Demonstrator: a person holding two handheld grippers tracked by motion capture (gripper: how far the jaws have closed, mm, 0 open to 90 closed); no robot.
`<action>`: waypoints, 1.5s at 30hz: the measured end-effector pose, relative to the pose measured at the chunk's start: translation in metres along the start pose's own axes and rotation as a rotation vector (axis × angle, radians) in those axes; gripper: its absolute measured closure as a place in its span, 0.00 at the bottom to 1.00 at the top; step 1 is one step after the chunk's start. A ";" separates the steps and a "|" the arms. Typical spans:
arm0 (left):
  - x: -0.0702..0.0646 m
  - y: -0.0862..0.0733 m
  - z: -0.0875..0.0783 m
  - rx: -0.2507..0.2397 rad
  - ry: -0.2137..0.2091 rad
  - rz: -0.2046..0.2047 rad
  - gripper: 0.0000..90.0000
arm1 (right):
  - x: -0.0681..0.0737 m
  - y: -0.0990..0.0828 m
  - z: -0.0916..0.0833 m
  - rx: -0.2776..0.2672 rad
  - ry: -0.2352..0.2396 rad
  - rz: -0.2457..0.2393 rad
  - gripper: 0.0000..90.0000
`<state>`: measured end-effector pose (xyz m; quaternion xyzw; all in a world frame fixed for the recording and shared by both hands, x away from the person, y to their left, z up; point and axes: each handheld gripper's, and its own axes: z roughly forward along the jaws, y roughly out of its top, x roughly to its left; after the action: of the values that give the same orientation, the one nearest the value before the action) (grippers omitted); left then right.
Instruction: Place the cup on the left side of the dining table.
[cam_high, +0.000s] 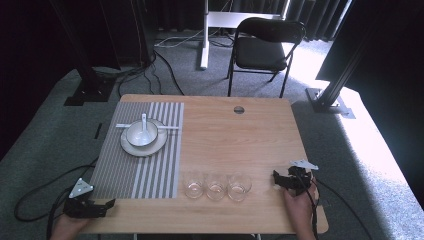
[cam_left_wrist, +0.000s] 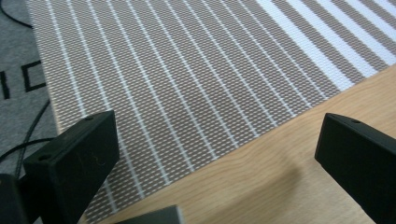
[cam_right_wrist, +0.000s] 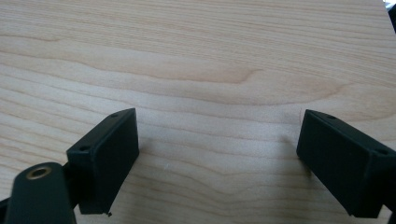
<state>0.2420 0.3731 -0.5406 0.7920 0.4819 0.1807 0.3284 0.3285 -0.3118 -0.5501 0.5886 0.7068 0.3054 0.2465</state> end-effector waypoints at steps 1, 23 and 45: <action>-0.001 0.001 0.000 -0.001 0.000 0.001 0.00 | 0.000 0.000 0.000 0.000 0.000 0.000 0.14; -0.017 0.015 0.001 -0.021 -0.069 0.067 0.00 | 0.000 0.000 0.000 0.000 0.000 0.000 0.14; -0.041 0.035 0.005 -0.043 -0.138 0.143 0.00 | 0.000 0.000 0.000 0.000 0.000 0.000 0.14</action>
<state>0.2487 0.3243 -0.5189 0.8275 0.3966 0.1591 0.3641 0.3286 -0.3119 -0.5501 0.5884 0.7069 0.3055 0.2465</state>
